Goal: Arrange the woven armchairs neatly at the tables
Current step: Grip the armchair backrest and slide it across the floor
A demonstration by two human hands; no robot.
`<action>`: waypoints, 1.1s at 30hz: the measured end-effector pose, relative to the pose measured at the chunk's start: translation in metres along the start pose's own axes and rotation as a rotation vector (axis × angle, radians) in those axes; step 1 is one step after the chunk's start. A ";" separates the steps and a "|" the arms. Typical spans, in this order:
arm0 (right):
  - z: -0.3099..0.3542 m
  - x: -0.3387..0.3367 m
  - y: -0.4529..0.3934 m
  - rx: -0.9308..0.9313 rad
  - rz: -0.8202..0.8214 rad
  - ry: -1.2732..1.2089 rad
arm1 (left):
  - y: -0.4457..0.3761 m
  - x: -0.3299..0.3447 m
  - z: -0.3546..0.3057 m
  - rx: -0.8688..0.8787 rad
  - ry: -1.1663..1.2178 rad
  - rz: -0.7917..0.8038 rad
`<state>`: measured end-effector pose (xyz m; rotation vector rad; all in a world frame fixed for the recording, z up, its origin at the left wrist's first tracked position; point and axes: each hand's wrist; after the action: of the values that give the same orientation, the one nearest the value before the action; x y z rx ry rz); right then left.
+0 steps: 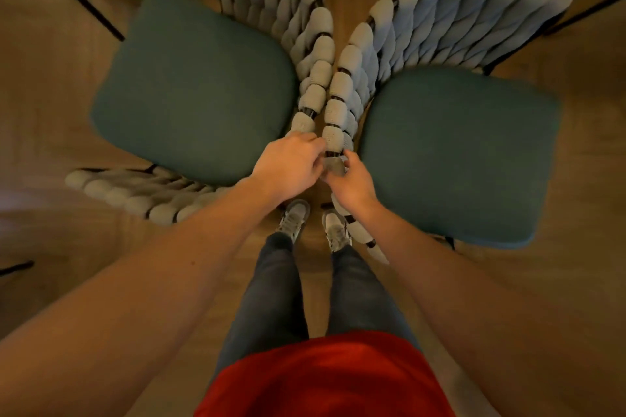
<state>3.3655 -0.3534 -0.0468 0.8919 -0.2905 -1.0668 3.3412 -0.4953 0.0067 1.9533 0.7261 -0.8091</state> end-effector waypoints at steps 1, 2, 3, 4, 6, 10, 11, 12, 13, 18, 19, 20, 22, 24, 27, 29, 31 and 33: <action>0.002 0.004 -0.006 0.018 -0.031 0.010 | -0.005 -0.003 0.005 0.030 -0.019 0.020; 0.004 0.008 -0.010 0.052 -0.062 0.031 | -0.009 -0.006 0.010 0.064 -0.042 0.041; 0.004 0.012 -0.015 0.077 -0.089 0.049 | -0.014 -0.009 0.016 0.099 -0.069 0.058; 0.004 0.017 -0.018 0.095 -0.113 0.066 | -0.016 -0.011 0.022 0.129 -0.097 0.073; 0.002 0.026 -0.022 0.104 -0.166 0.106 | -0.021 -0.015 0.033 0.178 -0.139 0.097; -0.002 0.029 -0.018 0.088 -0.224 0.177 | -0.028 -0.024 0.043 0.250 -0.227 0.117; -0.004 0.028 -0.016 0.081 -0.228 0.182 | -0.031 -0.027 0.044 0.264 -0.258 0.120; -0.005 0.026 -0.012 0.079 -0.224 0.188 | -0.034 -0.029 0.044 0.278 -0.289 0.125; -0.009 0.025 -0.007 0.082 -0.211 0.193 | -0.037 -0.031 0.042 0.294 -0.318 0.128; -0.041 0.018 0.029 0.111 -0.127 0.253 | -0.053 -0.033 0.023 0.313 -0.379 0.152; -0.051 0.016 0.037 0.112 -0.113 0.261 | -0.056 -0.031 0.017 0.281 -0.327 0.155; -0.060 0.015 0.045 0.113 -0.103 0.267 | -0.059 -0.028 0.010 0.238 -0.254 0.164; -0.081 0.015 0.064 0.112 -0.100 0.280 | -0.065 -0.020 -0.006 0.134 -0.101 0.183; -0.104 0.015 0.082 0.127 -0.101 0.287 | -0.072 -0.010 -0.021 -0.019 0.073 0.177; -0.135 0.011 0.108 0.164 -0.095 0.296 | -0.076 0.003 -0.043 -0.301 0.404 0.184; -0.153 0.008 0.125 0.181 -0.095 0.285 | -0.075 0.015 -0.056 -0.421 0.604 0.241; -0.168 0.004 0.141 0.217 -0.085 0.289 | -0.074 0.026 -0.064 -0.460 0.732 0.275; -0.182 0.003 0.154 0.244 -0.096 0.301 | -0.074 0.035 -0.073 -0.468 0.816 0.307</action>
<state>3.5744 -0.2380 -0.0457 1.2807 -0.1282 -0.9816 3.3262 -0.3919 -0.0277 1.8504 0.9351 0.3662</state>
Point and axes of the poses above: each hand's wrist, its own y-axis away from the middle knuckle, its own x-axis out of the palm, z = x × y, and after that the axes turned 14 degrees about z, right-handed
